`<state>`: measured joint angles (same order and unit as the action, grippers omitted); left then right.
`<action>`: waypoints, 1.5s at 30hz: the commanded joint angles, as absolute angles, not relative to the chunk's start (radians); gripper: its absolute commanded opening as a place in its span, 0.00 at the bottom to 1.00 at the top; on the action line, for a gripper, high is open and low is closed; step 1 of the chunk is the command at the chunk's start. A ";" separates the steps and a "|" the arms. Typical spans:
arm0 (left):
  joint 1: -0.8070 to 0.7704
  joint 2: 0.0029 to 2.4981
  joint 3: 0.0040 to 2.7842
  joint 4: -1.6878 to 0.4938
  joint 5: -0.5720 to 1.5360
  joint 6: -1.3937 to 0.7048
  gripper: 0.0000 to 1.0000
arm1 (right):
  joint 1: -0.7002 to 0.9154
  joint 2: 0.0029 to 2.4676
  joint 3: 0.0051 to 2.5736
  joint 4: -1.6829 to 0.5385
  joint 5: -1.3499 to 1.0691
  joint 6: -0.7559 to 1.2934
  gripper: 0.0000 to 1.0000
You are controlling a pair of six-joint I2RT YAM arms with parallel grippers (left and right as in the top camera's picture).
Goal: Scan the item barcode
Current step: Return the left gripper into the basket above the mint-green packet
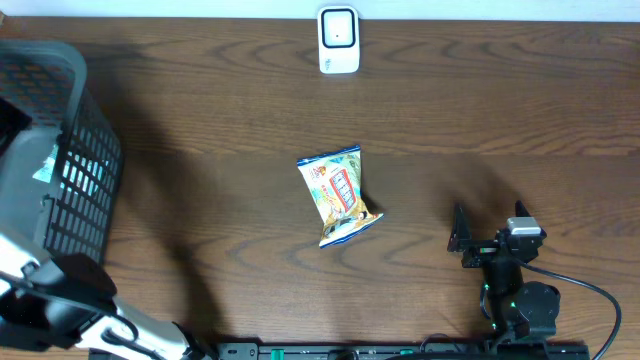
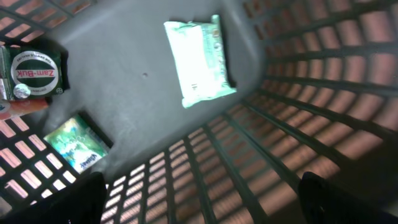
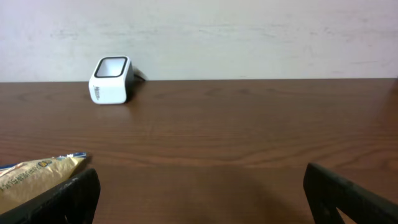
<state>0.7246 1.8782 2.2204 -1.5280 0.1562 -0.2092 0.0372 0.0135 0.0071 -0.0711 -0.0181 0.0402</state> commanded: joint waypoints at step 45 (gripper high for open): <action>0.785 2.032 1.940 -1.308 -0.038 -0.290 0.98 | 0.047 0.013 0.006 -0.075 -0.014 0.028 0.99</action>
